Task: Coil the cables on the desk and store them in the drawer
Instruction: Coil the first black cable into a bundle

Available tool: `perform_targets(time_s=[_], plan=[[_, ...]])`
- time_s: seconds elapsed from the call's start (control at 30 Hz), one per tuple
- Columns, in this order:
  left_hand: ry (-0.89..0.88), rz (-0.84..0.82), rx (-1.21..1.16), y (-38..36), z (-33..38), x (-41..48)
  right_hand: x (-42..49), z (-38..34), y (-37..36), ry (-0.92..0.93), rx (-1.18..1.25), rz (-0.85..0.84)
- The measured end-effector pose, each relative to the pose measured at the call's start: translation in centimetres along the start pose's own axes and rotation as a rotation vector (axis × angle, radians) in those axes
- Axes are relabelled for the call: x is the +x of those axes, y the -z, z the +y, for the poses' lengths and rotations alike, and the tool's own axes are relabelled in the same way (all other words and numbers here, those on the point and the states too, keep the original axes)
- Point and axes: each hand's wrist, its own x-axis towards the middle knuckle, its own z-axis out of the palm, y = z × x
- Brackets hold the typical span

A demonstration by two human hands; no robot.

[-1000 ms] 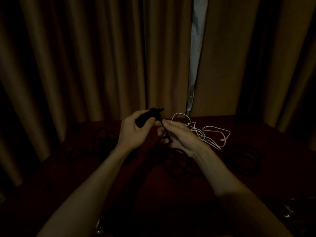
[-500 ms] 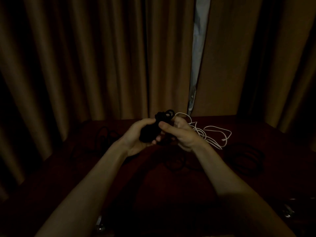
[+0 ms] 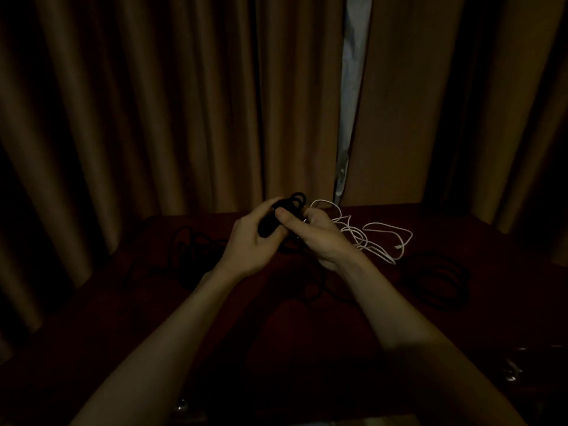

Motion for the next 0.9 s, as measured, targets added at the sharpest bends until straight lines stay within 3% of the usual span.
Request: perform_targets(time_s=[0.1,0.23,0.5,0.67,0.83,0.9], plan=[[0.062,0.021,-0.052,0.1,-0.7,0.4,-0.2,0.6,0.3,-0.147,-0.057,-0.046],[0.141,0.124,-0.121,0.7,-1.4,0.8,-1.1,1.4,1.4,-0.337,-0.047,-0.255],[0.293,0.235,-0.279,1.4,-1.8,0.6,-0.6,1.8,2.3,-0.276,0.199,-0.109],[0.315,0.235,-0.284,1.6,-2.4,0.5,-0.3,2.1,2.0,-0.046,0.37,0.108],[0.342,0.251,-0.222,2.0,-3.2,0.8,-0.8,2.0,2.0,-0.017,0.418,-0.006],[0.356,0.226,-0.202,2.0,-3.8,0.8,-0.7,2.0,2.0,0.0,0.312,-0.019]])
